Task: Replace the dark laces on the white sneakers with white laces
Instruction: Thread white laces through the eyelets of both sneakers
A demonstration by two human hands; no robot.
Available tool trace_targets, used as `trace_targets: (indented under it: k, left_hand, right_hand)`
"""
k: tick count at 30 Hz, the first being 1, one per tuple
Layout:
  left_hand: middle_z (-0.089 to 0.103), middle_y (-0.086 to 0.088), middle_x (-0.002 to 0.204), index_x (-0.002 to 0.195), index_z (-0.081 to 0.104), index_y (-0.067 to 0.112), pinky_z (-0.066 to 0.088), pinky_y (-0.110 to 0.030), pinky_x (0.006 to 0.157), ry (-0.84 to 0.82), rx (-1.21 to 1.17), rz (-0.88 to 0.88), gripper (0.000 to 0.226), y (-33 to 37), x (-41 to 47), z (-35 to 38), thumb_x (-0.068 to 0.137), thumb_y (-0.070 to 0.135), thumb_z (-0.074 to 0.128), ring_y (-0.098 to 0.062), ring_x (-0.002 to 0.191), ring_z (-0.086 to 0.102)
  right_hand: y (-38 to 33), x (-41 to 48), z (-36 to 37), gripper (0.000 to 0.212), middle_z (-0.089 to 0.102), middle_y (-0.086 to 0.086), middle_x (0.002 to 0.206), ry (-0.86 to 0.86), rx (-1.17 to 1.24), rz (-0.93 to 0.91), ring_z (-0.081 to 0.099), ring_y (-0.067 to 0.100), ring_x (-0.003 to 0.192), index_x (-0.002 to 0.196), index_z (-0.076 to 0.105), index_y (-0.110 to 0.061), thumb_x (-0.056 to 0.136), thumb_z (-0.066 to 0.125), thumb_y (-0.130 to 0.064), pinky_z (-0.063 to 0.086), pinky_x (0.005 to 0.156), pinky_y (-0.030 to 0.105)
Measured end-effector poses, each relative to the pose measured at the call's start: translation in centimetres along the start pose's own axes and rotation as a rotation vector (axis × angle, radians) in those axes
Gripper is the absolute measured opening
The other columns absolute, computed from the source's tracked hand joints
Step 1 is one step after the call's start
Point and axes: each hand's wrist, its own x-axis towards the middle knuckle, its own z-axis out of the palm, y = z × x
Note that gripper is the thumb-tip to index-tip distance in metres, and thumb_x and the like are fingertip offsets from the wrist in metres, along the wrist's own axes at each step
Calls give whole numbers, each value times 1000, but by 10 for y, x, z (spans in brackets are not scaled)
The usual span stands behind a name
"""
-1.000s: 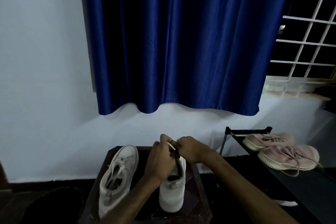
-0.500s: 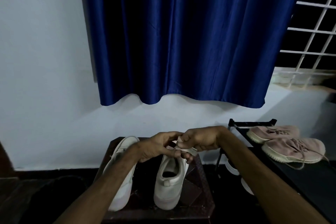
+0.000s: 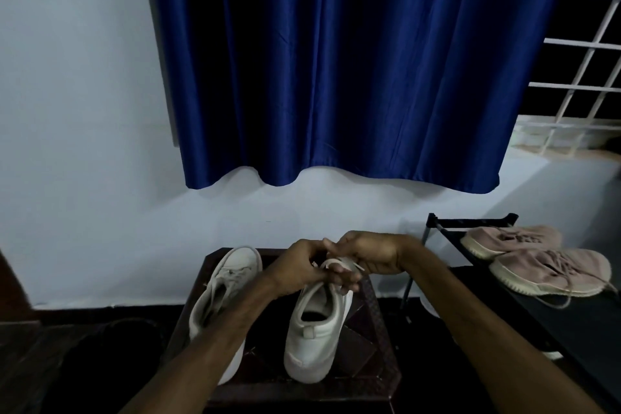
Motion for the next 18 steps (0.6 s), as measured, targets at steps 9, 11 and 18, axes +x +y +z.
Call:
trace_targets:
  k: [9,11,18]
  left_hand:
    - [70,5,90,92,59,24,52,-41,82,76,373,61,17,1,5,4,88,24,42,-13,86,67]
    - [63,4,82,87,54,17,51,-44,71,42,549,109,16,4,7,5,85,17,39,-19,76,62]
    - [53,-14,100,101,50,3,41,-43,77,97,727,133,12,2,-5,12,95,7,40,-27,89,48]
  right_hand:
    - [10,4,16,61,64,12,53,659,-355,-197,62,18,51,63,65,-1,98,48,-48,48,63,20]
    - [18,14,29,63,62,7,50,925,-538,-265,61,17,48,57,58,-4,98,45,-50,49,61,26]
    - [21,17,38,39,63,1,66,874,-464,-171,61,13,61,65,51,-16,102,45,-27,51,67,30]
